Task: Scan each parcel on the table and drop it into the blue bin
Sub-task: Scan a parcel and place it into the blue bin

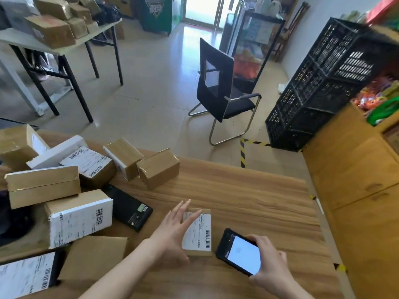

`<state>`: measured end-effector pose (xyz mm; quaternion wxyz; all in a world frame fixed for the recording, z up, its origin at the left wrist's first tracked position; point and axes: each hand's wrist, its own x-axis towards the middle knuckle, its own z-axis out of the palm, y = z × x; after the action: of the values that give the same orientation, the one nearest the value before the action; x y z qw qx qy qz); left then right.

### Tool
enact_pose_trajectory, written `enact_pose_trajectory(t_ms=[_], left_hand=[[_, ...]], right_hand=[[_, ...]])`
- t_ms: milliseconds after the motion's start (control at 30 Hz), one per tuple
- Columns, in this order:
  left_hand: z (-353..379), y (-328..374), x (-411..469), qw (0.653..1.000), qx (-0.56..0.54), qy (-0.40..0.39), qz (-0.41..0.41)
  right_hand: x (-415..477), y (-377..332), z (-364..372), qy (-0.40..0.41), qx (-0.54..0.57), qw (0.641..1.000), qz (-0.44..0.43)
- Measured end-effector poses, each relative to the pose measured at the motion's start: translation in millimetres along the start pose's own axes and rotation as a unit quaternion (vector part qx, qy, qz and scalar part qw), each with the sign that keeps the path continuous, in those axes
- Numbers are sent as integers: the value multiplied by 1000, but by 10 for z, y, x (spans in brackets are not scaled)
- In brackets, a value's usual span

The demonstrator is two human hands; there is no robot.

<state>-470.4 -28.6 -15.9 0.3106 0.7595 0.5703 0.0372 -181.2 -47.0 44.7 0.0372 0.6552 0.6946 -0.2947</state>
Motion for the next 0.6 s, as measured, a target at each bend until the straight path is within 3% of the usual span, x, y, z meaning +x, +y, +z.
enact_pose_trajectory(t_ms=[100,233,600], left_hand=[[-14,63,74,999,40,-19,11],[15,144,107,997,75,18,12],[93,268,154,988,147,40,-4]], right_hand=[[-12,66,-98,0,-52,998,-22],[-34,147,-210,20,-111,993,-37],[-145,332,-357,45,-183,981,-42]])
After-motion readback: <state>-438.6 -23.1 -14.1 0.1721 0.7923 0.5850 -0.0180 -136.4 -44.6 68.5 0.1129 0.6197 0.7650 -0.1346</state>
